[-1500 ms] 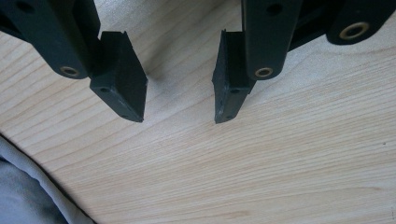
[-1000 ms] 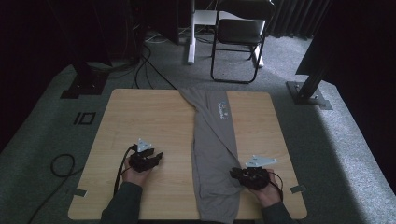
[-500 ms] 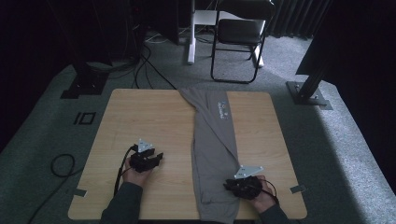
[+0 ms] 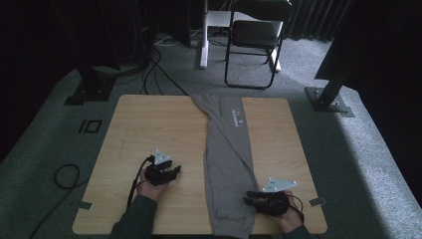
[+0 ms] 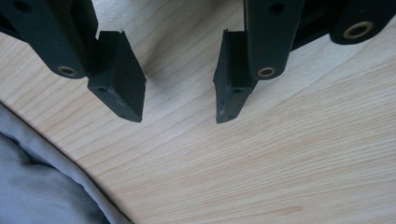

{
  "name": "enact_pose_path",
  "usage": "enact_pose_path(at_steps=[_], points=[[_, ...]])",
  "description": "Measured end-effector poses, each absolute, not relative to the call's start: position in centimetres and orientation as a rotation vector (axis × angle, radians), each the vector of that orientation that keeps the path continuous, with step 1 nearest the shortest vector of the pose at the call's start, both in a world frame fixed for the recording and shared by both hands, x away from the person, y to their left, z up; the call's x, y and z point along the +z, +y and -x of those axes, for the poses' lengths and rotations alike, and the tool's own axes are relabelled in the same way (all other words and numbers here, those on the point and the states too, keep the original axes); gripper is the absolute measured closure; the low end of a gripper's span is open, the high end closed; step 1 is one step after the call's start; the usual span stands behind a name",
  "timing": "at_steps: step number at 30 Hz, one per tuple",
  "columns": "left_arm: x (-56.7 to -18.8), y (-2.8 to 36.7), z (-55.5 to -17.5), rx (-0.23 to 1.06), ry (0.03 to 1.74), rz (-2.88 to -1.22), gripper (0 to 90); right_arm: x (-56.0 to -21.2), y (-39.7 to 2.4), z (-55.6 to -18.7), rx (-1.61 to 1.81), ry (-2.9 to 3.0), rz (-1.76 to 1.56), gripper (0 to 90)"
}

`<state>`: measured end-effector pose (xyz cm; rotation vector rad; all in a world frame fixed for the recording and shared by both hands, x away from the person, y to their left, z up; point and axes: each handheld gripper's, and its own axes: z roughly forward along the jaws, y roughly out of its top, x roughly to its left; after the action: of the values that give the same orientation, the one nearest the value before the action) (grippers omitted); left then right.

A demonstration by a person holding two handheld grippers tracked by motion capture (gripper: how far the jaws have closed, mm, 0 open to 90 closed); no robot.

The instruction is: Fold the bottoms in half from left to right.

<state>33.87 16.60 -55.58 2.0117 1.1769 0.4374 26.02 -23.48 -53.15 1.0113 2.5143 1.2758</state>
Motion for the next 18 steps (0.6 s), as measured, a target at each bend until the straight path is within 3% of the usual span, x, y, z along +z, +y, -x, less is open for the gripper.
enact_pose_path(at_steps=[5, 18], points=[[-55.6, 16.7, -33.9, 0.433, 1.182, -2.002, 53.8, -54.5, -23.3, -26.8, 1.057, 2.557, -1.015, 67.8], [-55.6, 15.3, -33.5, 0.398, 1.143, -2.019, 53.1, -54.6, -24.7, -22.6, 1.149, 2.748, -0.841, 59.7]])
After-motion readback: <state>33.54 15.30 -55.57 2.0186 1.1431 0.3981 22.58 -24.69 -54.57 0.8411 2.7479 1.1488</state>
